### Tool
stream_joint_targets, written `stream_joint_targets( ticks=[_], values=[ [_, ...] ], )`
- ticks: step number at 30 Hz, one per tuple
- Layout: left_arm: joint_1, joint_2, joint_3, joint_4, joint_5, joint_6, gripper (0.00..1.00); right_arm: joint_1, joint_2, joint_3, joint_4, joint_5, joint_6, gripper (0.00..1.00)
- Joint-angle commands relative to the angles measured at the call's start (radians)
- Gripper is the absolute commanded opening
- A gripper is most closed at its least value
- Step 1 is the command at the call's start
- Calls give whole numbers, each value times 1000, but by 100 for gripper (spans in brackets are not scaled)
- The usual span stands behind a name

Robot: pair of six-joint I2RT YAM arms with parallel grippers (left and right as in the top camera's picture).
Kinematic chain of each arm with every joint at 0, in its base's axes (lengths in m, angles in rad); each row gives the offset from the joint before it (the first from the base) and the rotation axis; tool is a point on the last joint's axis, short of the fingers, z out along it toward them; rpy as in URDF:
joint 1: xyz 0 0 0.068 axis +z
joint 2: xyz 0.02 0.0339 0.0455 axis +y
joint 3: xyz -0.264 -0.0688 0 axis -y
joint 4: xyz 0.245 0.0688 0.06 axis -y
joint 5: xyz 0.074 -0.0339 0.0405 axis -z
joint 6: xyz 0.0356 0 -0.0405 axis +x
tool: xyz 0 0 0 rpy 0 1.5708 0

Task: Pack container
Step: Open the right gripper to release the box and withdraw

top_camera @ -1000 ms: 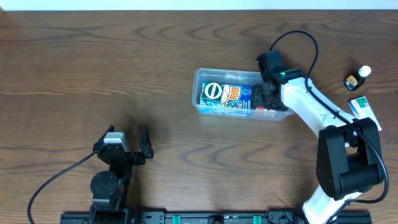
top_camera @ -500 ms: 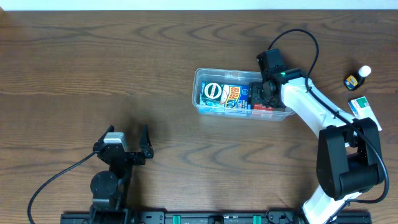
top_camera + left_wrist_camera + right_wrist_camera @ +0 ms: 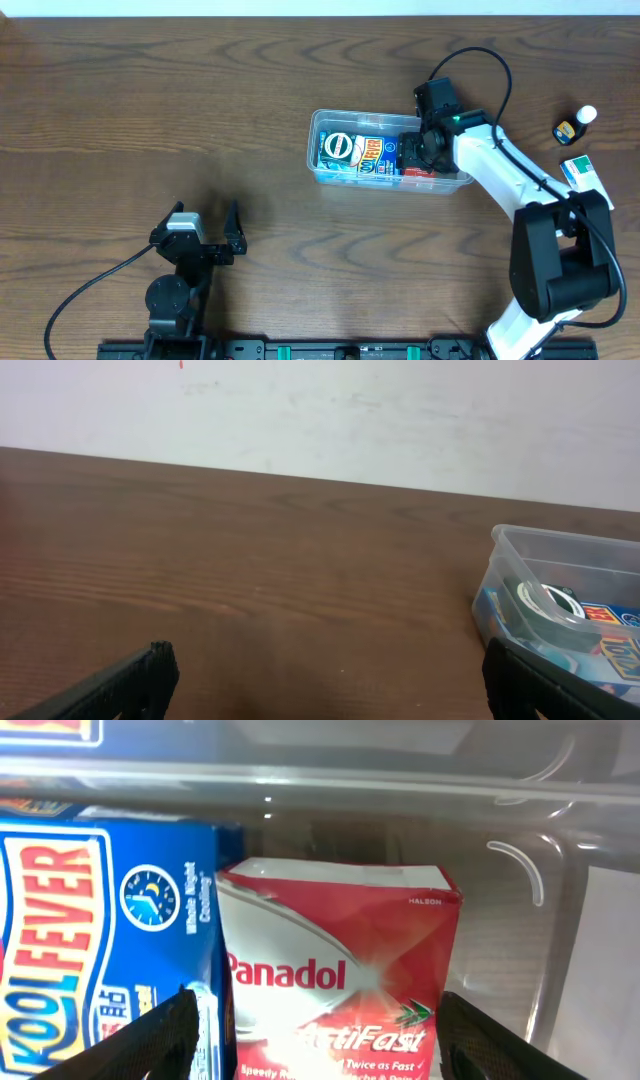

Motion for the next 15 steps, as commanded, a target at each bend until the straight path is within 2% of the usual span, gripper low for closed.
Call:
stream_joint_targets(
  ticks=[1, 6, 7, 9, 11, 12, 13, 15],
  values=[
    [-6, 0, -13, -40, -8, 13, 98, -15, -76, 21, -3, -14, -26, 73],
    [-6, 0, -13, -40, -8, 13, 98, -22, -124, 21, -17, -14, -27, 70],
    [-6, 0, -13, -40, -8, 13, 98, -21, -124, 21, -19, -14, -27, 67],
    [-6, 0, -13, -40, -8, 13, 98, -20, -119, 19, -26, -14, -26, 51],
    [-6, 0, -13, -40, -8, 13, 98, -20, -104, 19, -35, -14, -26, 18],
    [-6, 0, -13, -40, -8, 13, 98, -20, -97, 19, -35, -14, -26, 7],
    [-6, 0, -13, -40, -8, 13, 98, -20, -87, 18, -35, -14, -26, 1],
    [-6, 0, -13, -40, -8, 13, 98, -20, -68, 18, -35, -14, -26, 1]
  ],
)
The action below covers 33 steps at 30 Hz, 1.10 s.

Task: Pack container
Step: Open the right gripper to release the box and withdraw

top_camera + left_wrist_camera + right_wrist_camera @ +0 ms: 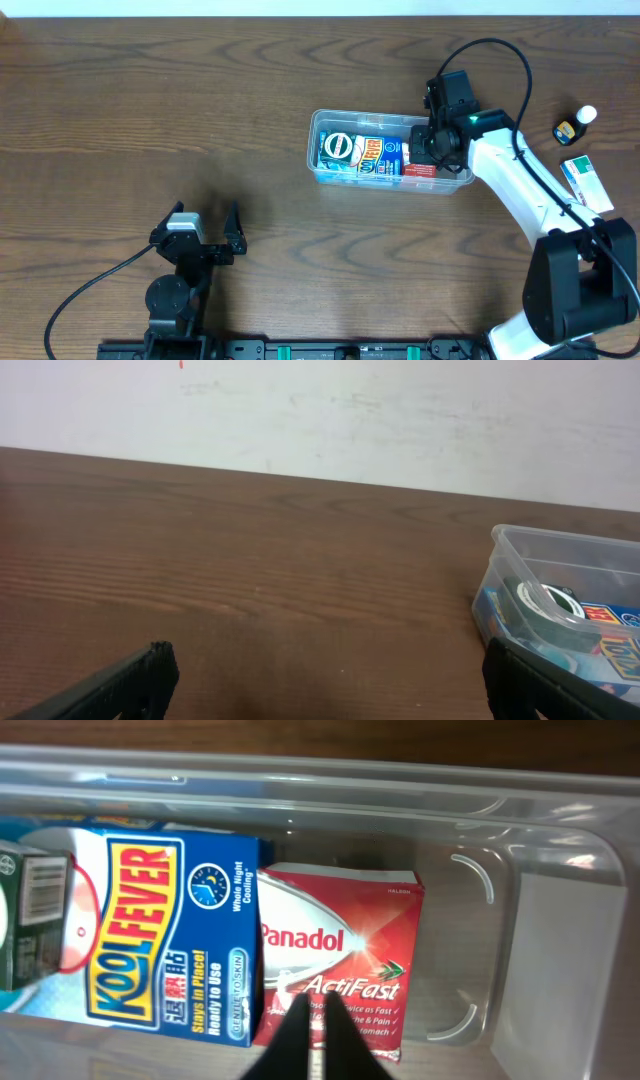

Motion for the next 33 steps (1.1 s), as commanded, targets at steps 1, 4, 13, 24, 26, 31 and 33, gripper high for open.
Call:
stream_joint_targets(
  ticks=[1, 4, 13, 24, 26, 31, 33],
  values=[
    [-6, 0, -13, -40, -8, 13, 98, -7, 42, 12, -1, -4, -4, 1],
    [-6, 0, -13, -40, -8, 13, 98, -6, 71, 12, 2, -4, -4, 1],
    [-6, 0, -13, -40, -8, 13, 98, 23, 140, 12, 34, -4, -4, 1],
    [-6, 0, -13, -40, -8, 13, 98, 27, 92, 32, 39, -4, -5, 4],
    [-6, 0, -13, -40, -8, 13, 98, 21, 45, 44, 23, -4, -14, 8],
    [-6, 0, -13, -40, -8, 13, 98, -31, -117, 74, -43, -3, -27, 11],
    [-6, 0, -13, -40, -8, 13, 98, -76, -187, 76, -76, 4, -45, 12]
  ],
)
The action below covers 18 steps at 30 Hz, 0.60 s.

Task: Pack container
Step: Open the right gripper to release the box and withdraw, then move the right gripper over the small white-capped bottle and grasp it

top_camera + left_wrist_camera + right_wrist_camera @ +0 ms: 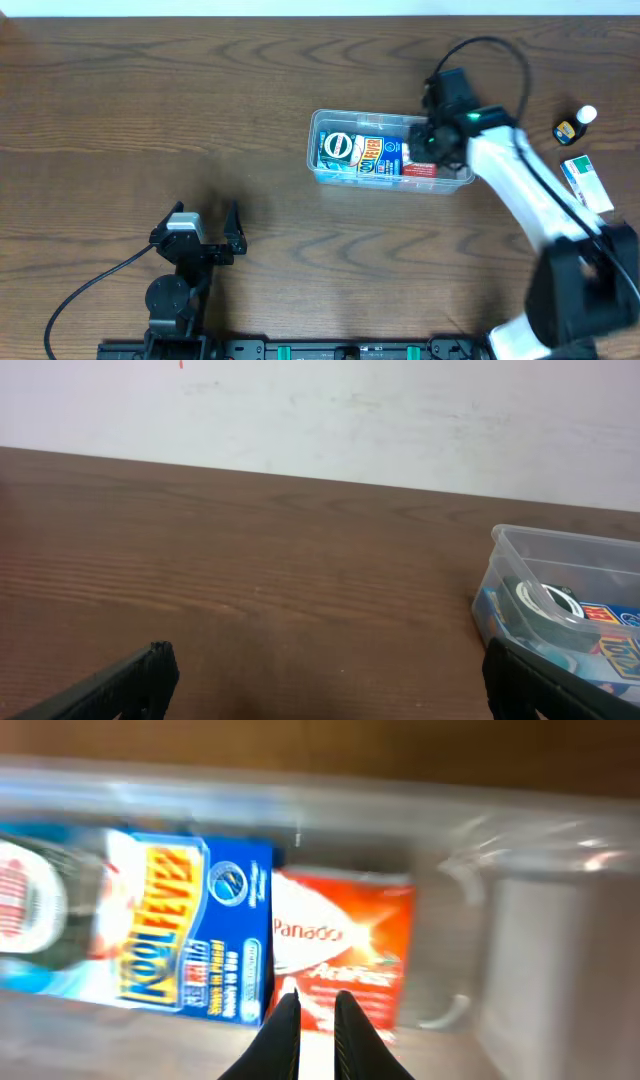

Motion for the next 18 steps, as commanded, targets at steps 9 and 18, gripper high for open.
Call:
stream_joint_targets(
  ticks=[9, 18],
  values=[
    [-6, 0, -13, -40, -8, 13, 98, -418, -272, 38, -187, 74, -159, 11],
    [-6, 0, -13, -40, -8, 13, 98, -653, -211, 37, -151, 74, -196, 14]
  ],
)
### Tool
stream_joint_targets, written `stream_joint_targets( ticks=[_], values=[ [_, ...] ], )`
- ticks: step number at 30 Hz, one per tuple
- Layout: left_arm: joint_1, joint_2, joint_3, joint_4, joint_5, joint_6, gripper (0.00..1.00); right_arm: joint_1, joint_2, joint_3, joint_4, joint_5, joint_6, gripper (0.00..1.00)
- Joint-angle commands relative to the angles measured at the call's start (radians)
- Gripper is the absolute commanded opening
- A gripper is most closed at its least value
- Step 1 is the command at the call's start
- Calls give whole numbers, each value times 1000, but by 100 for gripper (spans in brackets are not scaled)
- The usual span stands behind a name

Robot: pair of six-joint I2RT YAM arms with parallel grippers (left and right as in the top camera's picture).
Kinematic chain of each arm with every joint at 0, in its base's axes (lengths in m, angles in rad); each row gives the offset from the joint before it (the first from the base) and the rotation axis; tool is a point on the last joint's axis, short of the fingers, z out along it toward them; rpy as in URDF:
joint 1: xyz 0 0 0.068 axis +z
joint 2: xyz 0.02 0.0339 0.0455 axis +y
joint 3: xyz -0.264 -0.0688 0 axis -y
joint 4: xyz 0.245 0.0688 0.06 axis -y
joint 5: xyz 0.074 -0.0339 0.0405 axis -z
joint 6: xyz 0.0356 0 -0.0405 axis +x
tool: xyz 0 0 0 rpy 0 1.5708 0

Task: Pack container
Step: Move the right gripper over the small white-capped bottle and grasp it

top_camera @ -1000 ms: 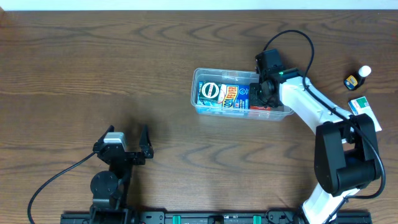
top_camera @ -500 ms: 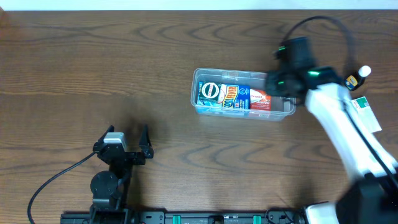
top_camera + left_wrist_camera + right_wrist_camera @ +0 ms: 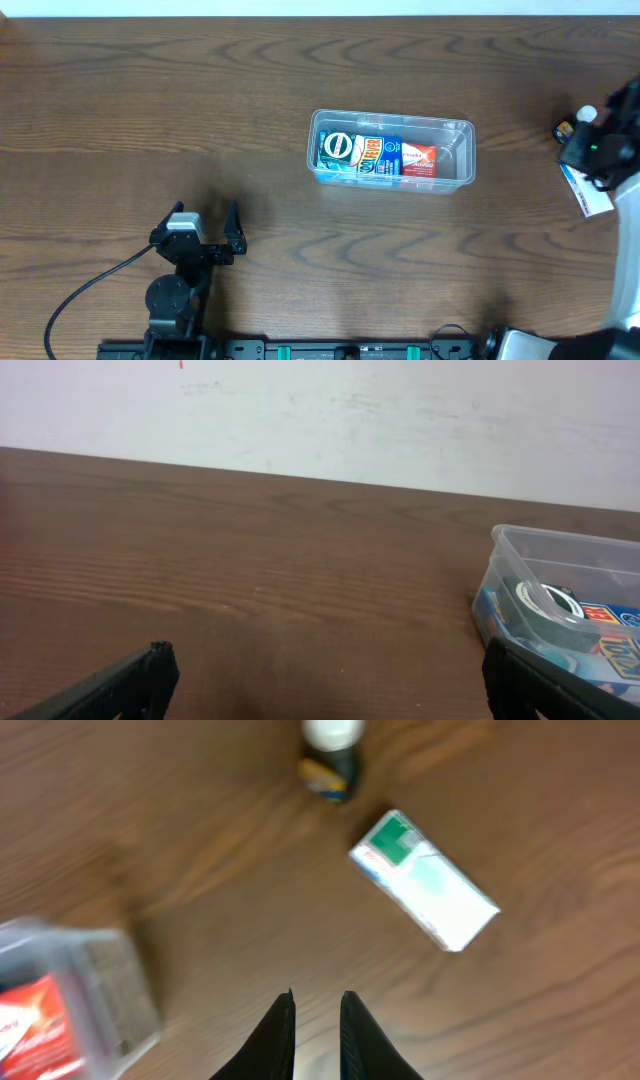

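Note:
The clear plastic container point(image 3: 462, 128) lies mid-table holding a tape roll point(image 3: 338, 147), a blue Koolfever box point(image 3: 372, 155) and a red Panadol box point(image 3: 419, 160). My right gripper point(image 3: 594, 150) is at the table's right edge, away from the container. In its wrist view the right gripper point(image 3: 316, 995) is open by a narrow gap with nothing between, above bare wood. A white-and-green box point(image 3: 425, 880) and a small white-capped bottle point(image 3: 332, 750) lie beyond it. My left gripper point(image 3: 325, 660) rests open and empty at the front left.
The container's end wall point(image 3: 110, 985) and the red box point(image 3: 30, 1025) show at the lower left of the right wrist view. The white-and-green box point(image 3: 587, 195) is partly hidden under the right arm. A white wall point(image 3: 320, 410) borders the table's far edge.
My right gripper has moved from above the container's right end to the table's right edge, over the wood near the white-and-green box and the bottle. The left arm has not moved.
My right gripper was open down inside the container around the red Panadol box. Then it was higher, shut and empty, with the box left lying beside the blue one. It stayed above the container, jaws slightly apart, and now is over at the right by the loose items.

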Motion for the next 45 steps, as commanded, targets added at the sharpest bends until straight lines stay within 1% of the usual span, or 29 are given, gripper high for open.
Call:
stream_joint_targets(
  ticks=[1, 4, 8, 10, 12, 15, 17, 19, 22, 23, 26, 28, 33, 36, 40, 45],
  values=[
    [-6, 0, -13, -40, -8, 13, 98, -31, 35, 4, 32, 2, -58, 13],
    [-6, 0, -13, -40, -8, 13, 98, -31, 60, 4, 98, 18, -166, 14],
    [-6, 0, -13, -40, -8, 13, 98, -32, 82, 4, 232, 80, -252, 24],
    [-6, 0, -13, -40, -8, 13, 98, -32, 89, 4, 302, 85, -304, 33],
    [-6, 0, -13, -40, -8, 13, 98, -35, 98, 4, 359, 84, -346, 45],
    [-6, 0, -13, -40, -8, 13, 98, -41, 115, 4, 434, 84, -362, 60],
    [-6, 0, -13, -40, -8, 13, 98, -46, 128, 4, 468, 66, -372, 61],
    [-6, 0, -13, -40, -8, 13, 98, -49, 145, 4, 482, 14, -420, 64],
    [-6, 0, -13, -40, -8, 13, 98, -50, 182, 4, 493, -12, -456, 75],
    [-6, 0, -13, -40, -8, 13, 98, -50, 198, 4, 500, -14, -459, 77],
    [-6, 0, -13, -40, -8, 13, 98, -55, 253, 4, 525, -15, -459, 79],
    [-6, 0, -13, -40, -8, 13, 98, -57, 284, 4, 539, -27, -460, 82],
    [-6, 0, -13, -40, -8, 13, 98, -57, 345, 5, 603, -41, -473, 86],
    [-6, 0, -13, -40, -8, 13, 98, -58, 372, 5, 618, -64, -474, 91],
    [-6, 0, -13, -40, -8, 13, 98, -67, 403, 5, 635, -111, -474, 90],
    [-6, 0, -13, -40, -8, 13, 98, -86, 422, 5, 654, -121, -473, 83]
  ],
)
